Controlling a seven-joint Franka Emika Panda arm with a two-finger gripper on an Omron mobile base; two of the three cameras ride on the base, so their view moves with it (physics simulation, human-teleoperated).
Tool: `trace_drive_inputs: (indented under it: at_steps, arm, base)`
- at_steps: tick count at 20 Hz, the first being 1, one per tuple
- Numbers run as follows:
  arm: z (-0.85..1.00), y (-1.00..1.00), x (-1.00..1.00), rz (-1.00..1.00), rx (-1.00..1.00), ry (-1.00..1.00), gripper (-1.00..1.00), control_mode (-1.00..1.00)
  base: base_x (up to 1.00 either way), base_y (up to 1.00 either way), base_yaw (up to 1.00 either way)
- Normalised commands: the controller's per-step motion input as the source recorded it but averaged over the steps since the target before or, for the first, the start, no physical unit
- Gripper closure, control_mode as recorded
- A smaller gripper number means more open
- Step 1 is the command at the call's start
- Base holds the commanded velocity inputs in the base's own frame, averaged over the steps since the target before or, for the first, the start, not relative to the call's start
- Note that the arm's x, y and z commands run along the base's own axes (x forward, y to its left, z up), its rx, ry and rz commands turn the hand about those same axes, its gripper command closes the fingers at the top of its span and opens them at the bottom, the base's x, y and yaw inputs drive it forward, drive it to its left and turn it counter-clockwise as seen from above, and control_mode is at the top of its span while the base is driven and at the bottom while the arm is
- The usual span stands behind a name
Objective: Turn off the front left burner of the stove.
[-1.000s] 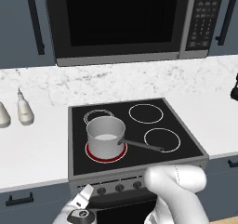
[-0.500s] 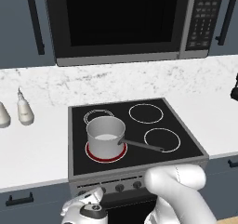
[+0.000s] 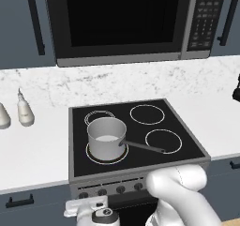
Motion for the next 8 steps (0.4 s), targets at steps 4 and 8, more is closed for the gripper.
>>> trace_drive_inputs:
  at_steps: [4,8]
  arm:
    - [0.2,0.0,0.0,-0.21,0.53,-0.28,1.0,-1.0]
    - [0.24,0.0,0.0,-0.21,0.51,-0.32,1.0,-1.0]
  base:
    - [0.0,0.0,0.0]
    - [0.0,0.0,0.0]
